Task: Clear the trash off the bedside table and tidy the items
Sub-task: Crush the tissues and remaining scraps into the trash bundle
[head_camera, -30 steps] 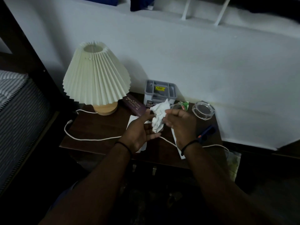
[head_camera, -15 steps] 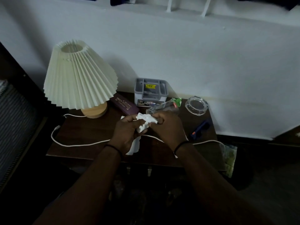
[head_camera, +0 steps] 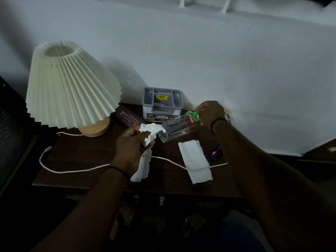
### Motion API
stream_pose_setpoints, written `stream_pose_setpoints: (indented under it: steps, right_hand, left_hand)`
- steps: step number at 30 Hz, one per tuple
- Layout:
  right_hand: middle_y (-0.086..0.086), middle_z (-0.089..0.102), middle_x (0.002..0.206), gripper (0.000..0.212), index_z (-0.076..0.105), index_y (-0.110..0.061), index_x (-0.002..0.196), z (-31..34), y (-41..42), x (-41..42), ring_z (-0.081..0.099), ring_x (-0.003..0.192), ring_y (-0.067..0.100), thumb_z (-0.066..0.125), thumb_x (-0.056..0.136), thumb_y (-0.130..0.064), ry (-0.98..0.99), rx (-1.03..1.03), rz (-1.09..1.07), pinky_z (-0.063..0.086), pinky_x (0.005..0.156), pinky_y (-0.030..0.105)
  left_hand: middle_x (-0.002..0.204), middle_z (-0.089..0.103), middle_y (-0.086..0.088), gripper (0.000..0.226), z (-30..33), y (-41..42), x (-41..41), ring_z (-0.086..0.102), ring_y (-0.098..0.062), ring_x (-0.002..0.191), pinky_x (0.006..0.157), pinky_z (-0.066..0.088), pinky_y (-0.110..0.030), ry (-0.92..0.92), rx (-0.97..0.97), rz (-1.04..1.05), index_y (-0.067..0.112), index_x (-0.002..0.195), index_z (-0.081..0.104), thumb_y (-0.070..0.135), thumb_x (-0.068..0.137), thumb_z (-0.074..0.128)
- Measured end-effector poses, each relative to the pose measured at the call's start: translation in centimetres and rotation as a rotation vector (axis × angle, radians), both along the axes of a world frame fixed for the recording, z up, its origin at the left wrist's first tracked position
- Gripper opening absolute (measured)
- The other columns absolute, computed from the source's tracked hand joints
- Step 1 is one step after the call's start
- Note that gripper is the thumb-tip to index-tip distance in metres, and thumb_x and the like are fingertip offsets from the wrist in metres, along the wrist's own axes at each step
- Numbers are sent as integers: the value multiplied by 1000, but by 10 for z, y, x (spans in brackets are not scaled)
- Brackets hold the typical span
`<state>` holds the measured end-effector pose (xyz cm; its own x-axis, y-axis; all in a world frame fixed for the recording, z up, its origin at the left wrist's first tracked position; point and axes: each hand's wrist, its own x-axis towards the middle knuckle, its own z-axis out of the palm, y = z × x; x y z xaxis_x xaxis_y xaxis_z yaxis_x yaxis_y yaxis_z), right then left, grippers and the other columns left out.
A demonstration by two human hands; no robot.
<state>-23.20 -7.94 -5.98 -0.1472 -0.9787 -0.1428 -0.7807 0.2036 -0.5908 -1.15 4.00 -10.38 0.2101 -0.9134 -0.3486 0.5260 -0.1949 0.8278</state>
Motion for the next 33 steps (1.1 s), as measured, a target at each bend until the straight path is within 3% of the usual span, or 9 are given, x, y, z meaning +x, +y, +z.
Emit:
stream_pose_setpoints:
  steps: [5,14,18,21,24,26,28,30,33]
  right_hand:
    - [9,71,116,26,74,-12,107,-26,-41,10,64,112,29,69,84,-23,260,39,80,50,93,31]
    - [15,73,103,24,75,-5,98,-43,-56,9,67,103,33,70,85,-25,270,-36,47,51,86,32]
    - [6,70,72,10,70,-15,74,-23,-45,-2,69,69,22,68,84,-14,-57,35,-57,56,60,26]
    - [11,57,57,16,65,3,67,-2,-21,-6,55,48,20,66,83,1,-382,-80,-109,47,51,28]
    - [11,60,62,10,67,0,72,27,17,0,53,47,14,71,81,1,-613,-125,-78,46,46,23]
    - [14,66,73,9,69,-6,74,41,45,10,61,60,19,74,79,-1,-673,-95,-27,56,58,31]
    - [20,68,82,9,67,-4,76,50,75,23,65,73,28,73,79,2,-678,-27,41,58,70,40]
    - [19,68,82,11,66,-3,76,52,102,38,67,74,29,72,80,6,-693,14,93,61,67,36]
    - [13,71,80,12,69,-5,75,48,141,59,70,76,27,73,77,6,-560,-78,167,62,72,36]
  left_hand:
    - [73,76,-4,21,-6,-9,4,72,-13,67,58,58,-21,-14,6,29,7,85,69,-8,91,55]
    - [98,71,-13,16,-11,-17,7,70,-23,85,68,61,-25,5,39,35,0,102,66,-6,92,54]
    - [105,68,-19,16,-7,-16,6,67,-28,91,70,60,-26,-8,51,37,-3,106,64,-3,92,56]
    - [118,64,-25,23,-5,-12,1,64,-36,107,77,58,-27,-15,60,3,-11,114,60,-1,93,58]
    - [102,71,-21,5,0,-3,-9,70,-30,92,68,61,-24,15,46,5,-3,94,64,-3,91,60]
    - [90,73,-15,7,1,6,-15,70,-26,81,65,61,-24,27,43,0,0,90,66,-5,90,61]
    - [90,72,-15,11,2,18,-18,69,-25,81,68,61,-26,7,37,-20,-3,99,66,-5,88,62]
    - [79,73,-12,7,4,31,-21,68,-22,72,67,60,-27,-2,27,-28,-3,93,65,-7,87,62]
    - [60,68,-5,12,14,55,-24,63,-13,54,53,53,-21,-70,31,-42,2,82,64,-8,87,60]
